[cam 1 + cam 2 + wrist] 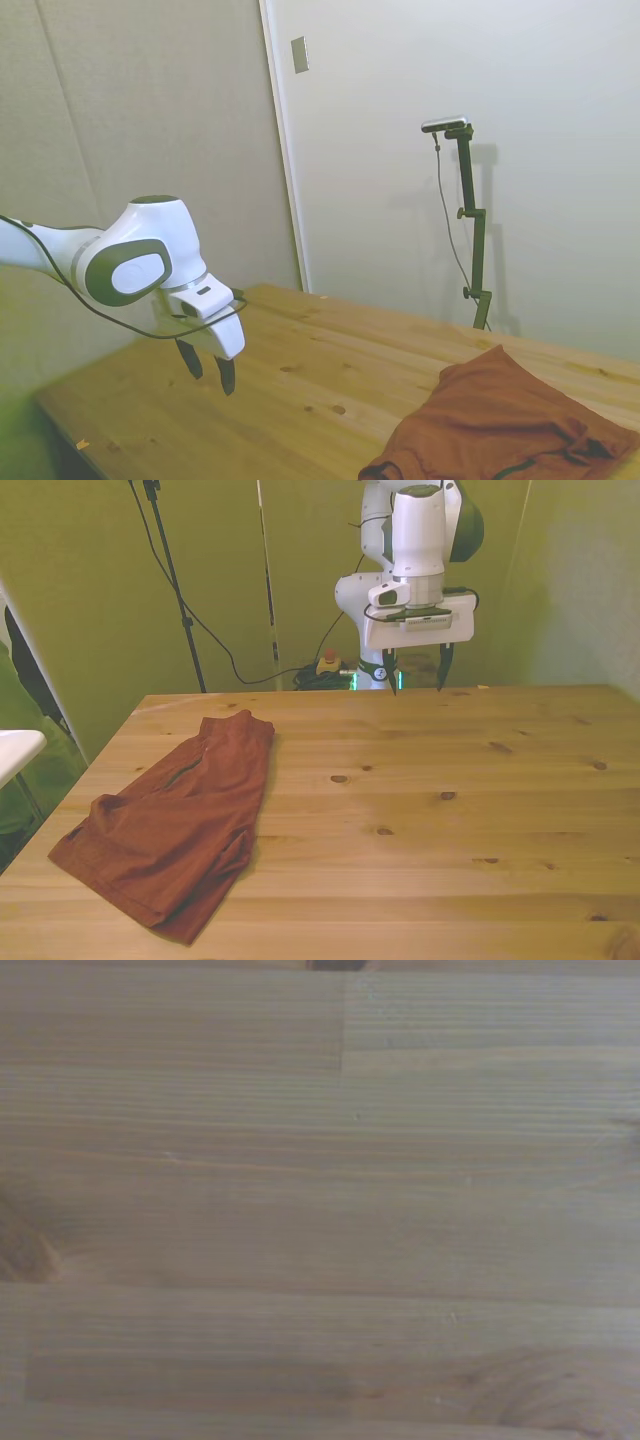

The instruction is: Unfold the shorts

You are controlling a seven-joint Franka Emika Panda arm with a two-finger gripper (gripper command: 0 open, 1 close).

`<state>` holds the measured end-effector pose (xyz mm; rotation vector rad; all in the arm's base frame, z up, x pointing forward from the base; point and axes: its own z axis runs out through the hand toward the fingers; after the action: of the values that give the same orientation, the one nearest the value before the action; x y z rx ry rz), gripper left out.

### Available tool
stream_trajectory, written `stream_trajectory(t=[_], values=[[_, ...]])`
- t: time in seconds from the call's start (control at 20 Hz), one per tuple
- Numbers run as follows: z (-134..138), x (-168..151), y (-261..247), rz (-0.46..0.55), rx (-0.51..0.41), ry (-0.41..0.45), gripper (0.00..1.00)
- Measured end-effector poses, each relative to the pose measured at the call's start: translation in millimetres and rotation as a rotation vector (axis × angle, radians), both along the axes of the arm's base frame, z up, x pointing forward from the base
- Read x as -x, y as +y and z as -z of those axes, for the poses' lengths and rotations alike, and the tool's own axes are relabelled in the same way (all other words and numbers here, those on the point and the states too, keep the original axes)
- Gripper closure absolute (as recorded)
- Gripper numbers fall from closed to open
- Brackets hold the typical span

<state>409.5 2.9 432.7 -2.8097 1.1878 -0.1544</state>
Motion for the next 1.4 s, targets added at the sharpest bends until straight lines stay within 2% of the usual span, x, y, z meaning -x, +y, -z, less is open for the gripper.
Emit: stream_trajectory(t=[0.25,0.4,0.55,0.75,0.9,1.15,1.4], values=[[-5.6,-12.6,-0.4,0.01,0.02,-0.016,0.0],[-17.5,-39.0,-7.8,0.071,0.04,-0.056,0.0],[-35.1,-68.5,-39.0,0.15,0.046,-0.098,0.0],[-59.7,-108.5,-114.5,0.282,0.034,-0.149,0.0],[-67.7,-128.3,-176.7,0.383,0.039,-0.173,0.0],[-60.8,-153.4,-293.9,0.548,0.023,-0.198,0.0],[-45.7,-176.6,-375.2,0.654,0.029,-0.2,0.0]])
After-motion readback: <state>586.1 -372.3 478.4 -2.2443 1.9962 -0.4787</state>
